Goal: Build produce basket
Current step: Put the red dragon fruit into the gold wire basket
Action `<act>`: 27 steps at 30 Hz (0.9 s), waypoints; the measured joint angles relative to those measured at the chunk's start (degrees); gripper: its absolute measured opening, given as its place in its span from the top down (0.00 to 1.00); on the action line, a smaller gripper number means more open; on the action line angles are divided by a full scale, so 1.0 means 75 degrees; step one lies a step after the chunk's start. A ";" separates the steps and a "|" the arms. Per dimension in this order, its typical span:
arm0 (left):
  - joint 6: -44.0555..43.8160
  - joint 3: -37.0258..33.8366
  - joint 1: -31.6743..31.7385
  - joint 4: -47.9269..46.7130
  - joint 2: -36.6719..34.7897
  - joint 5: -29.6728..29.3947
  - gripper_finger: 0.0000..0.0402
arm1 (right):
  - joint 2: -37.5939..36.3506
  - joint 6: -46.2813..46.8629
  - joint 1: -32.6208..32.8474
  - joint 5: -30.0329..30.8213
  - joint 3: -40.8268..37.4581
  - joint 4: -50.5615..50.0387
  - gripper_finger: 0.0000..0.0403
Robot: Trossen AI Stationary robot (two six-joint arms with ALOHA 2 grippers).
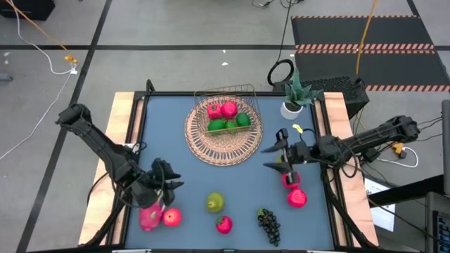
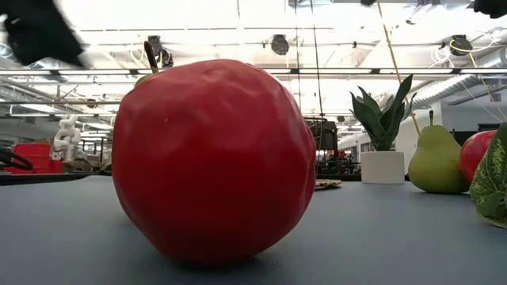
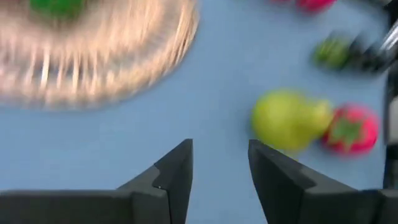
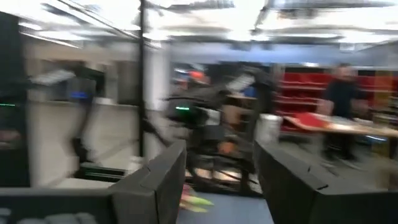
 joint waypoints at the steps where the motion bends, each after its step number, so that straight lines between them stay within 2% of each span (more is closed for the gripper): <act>1: -0.0460 0.0002 -0.0012 -0.0346 0.0009 0.0460 0.61 | 0.0022 -0.0069 -0.0048 0.0277 0.0000 -0.0091 0.53; 4: -0.1706 -0.0002 -0.0019 -0.1065 0.0102 0.2348 0.60 | 0.0148 -0.0159 -0.0267 0.0759 0.0000 -0.0259 0.47; 8: -0.2838 0.0000 -0.0096 -0.1092 0.0052 0.5025 0.60 | 0.0411 0.0061 -0.0658 0.0766 0.0000 -0.0273 0.39; 10: -0.3297 -0.0003 -0.0083 -0.1160 -0.0070 0.5784 0.60 | 0.0619 0.0070 -0.0867 0.0727 0.0000 -0.0299 0.37; 14: -0.3956 0.0000 -0.0102 -0.1217 -0.0189 0.6166 0.58 | 0.1094 0.0406 -0.1409 0.0680 0.0000 -0.0100 0.34; 17: -0.4139 0.0000 -0.0088 -0.1646 -0.0188 0.6176 0.52 | 0.1460 0.0795 -0.1797 0.0099 0.0000 0.0093 0.34; 19: -0.4379 -0.0003 -0.0026 -0.1871 -0.0185 0.6295 0.47 | 0.1676 0.1074 -0.1994 -0.0299 0.0000 0.0318 0.34; 22: -0.4819 -0.0003 0.0040 -0.1817 -0.0198 0.7113 0.36 | 0.1913 0.1298 -0.2186 -0.0850 0.0000 0.0479 0.34; 24: -0.5145 -0.0002 -0.0056 -0.1743 -0.0208 0.7609 0.29 | 0.2016 0.1325 -0.2258 -0.0979 0.0000 0.0461 0.34; 27: -0.5877 -0.0003 -0.0232 -0.1692 -0.0208 0.7753 0.20 | 0.2119 0.1400 -0.2347 -0.1085 0.0015 0.0472 0.34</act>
